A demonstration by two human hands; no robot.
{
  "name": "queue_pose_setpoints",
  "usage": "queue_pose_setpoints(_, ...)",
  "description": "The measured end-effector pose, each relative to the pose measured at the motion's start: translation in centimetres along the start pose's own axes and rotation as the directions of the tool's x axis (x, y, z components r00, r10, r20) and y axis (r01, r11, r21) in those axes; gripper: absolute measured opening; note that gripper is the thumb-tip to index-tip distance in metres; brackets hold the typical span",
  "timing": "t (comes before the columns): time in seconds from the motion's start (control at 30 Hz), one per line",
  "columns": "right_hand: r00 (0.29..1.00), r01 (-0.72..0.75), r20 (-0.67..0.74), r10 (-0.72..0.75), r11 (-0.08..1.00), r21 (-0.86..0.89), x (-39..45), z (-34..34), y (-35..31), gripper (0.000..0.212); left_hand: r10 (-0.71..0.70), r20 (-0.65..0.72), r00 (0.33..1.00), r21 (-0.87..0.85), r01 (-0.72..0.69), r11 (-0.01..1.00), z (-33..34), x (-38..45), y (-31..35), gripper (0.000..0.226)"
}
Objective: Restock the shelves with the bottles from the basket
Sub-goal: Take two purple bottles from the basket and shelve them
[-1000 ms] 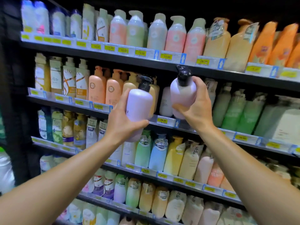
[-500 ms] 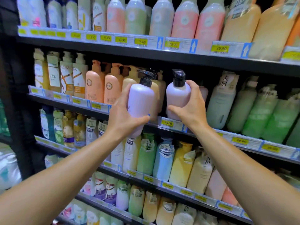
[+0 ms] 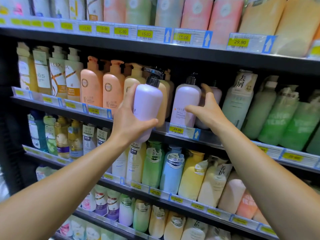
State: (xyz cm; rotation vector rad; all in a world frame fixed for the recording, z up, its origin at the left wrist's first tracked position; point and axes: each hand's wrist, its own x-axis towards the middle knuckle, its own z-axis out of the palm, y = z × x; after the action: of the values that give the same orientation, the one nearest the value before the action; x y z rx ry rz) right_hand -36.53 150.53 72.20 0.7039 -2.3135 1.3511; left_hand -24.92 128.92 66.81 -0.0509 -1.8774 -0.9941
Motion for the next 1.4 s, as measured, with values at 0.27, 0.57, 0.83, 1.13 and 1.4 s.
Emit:
queue_pose_setpoints(0.27, 0.996, -0.016, -0.087, 0.004, 0.990, -0.138, 0.5, 0.9, -1.2, 0.105, -0.015, 0.001, 1.000, -0.002, 0.015, 1.000, -0.3, 0.1, 0.2, 0.101)
queue_pose_setpoints(0.57, 0.996, 0.009, -0.086, -0.006, 0.999, 0.034, 0.5, 2.0, -0.9, 0.093, 0.024, -0.013, 1.000, -0.011, -0.024, 1.000, -0.9, 0.2, 0.5, 0.096)
queue_pose_setpoints(0.83, 0.997, -0.040, -0.065, 0.040, 0.999, 0.001, -0.2, 1.7, -1.3, 0.093, 0.049, -0.011, 0.999, 0.000, -0.049, 0.999, -1.2, 0.0, 0.8, 0.098)
queue_pose_setpoints(1.13, 0.992, 0.108, 0.051, -0.115, 0.987, 0.117, -5.5, 2.2, -5.3, 0.069, 0.104, 0.090, 0.991, 0.079, -0.111, 0.991, 1.1, -1.7, 3.4, 0.125)
queue_pose_setpoints(1.4, 0.997, 0.037, 0.041, -0.062, 0.893, 0.449, -6.6, -2.0, -3.7, 0.037, 0.107, 0.395, 0.912, -0.189, -0.034, 0.981, 2.5, -2.5, 4.9, 0.120)
